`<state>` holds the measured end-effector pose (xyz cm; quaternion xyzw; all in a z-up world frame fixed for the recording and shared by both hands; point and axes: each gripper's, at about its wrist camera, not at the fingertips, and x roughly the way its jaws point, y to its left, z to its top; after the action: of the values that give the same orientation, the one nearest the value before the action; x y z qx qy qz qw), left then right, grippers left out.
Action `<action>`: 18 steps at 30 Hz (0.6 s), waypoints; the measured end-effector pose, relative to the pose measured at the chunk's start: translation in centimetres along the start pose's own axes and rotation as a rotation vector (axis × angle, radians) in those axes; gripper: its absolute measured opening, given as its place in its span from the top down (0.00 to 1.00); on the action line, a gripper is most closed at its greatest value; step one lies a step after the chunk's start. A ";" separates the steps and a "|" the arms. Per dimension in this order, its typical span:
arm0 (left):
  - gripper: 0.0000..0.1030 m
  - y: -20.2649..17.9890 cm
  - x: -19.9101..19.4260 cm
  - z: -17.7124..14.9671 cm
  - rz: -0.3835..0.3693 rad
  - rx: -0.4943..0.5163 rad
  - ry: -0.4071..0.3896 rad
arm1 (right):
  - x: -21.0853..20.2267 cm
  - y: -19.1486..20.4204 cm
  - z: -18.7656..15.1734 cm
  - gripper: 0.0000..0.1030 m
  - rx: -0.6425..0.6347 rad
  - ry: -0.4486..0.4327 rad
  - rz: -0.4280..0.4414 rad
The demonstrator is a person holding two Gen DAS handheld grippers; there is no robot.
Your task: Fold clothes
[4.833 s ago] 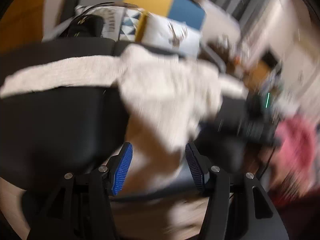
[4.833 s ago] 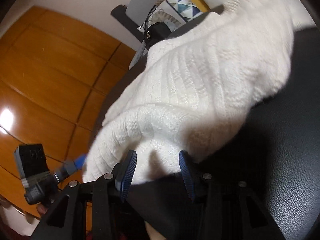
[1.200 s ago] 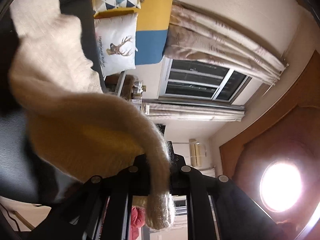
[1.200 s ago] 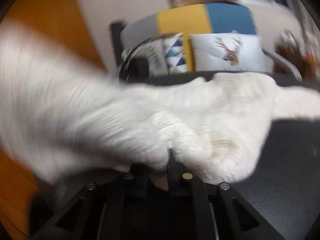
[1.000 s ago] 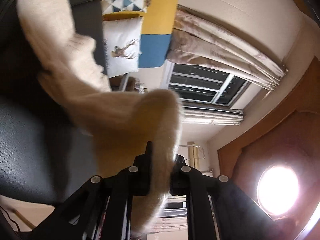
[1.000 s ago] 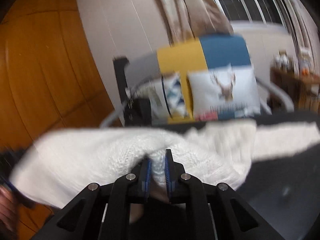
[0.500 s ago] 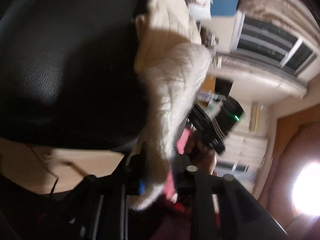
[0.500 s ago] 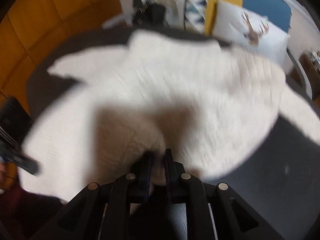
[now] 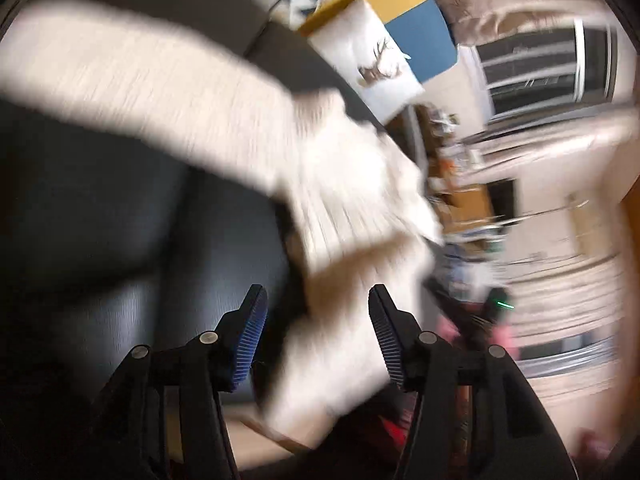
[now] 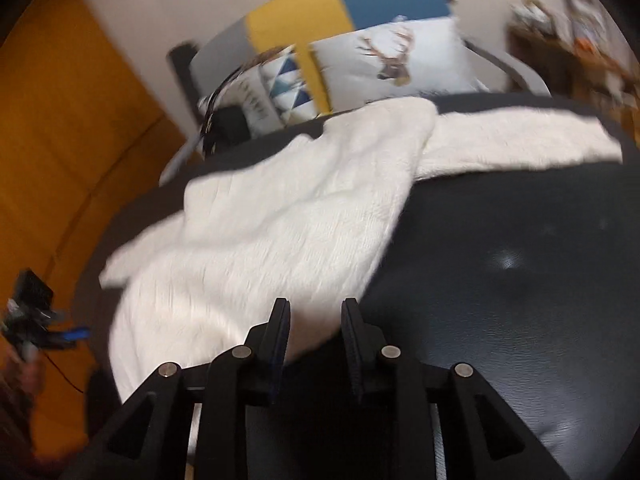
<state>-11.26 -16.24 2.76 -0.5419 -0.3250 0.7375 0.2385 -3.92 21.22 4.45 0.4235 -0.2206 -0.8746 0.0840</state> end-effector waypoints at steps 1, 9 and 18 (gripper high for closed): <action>0.46 -0.5 1.4 1.2 0.042 0.034 -0.022 | 0.2 0.1 -0.1 0.74 0.022 0.002 0.011; 0.76 -1.5 9.3 7.6 0.390 0.253 -0.085 | 1.9 1.8 -0.8 0.74 0.000 0.030 0.008; 0.97 1.9 7.4 12.8 0.794 0.382 -0.161 | 4.8 3.3 -0.1 0.74 -0.089 0.060 -0.025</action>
<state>-25.69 -15.14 -0.83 -0.5119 0.0326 0.8584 0.0066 -7.03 16.66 2.52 0.4483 -0.1734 -0.8714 0.0985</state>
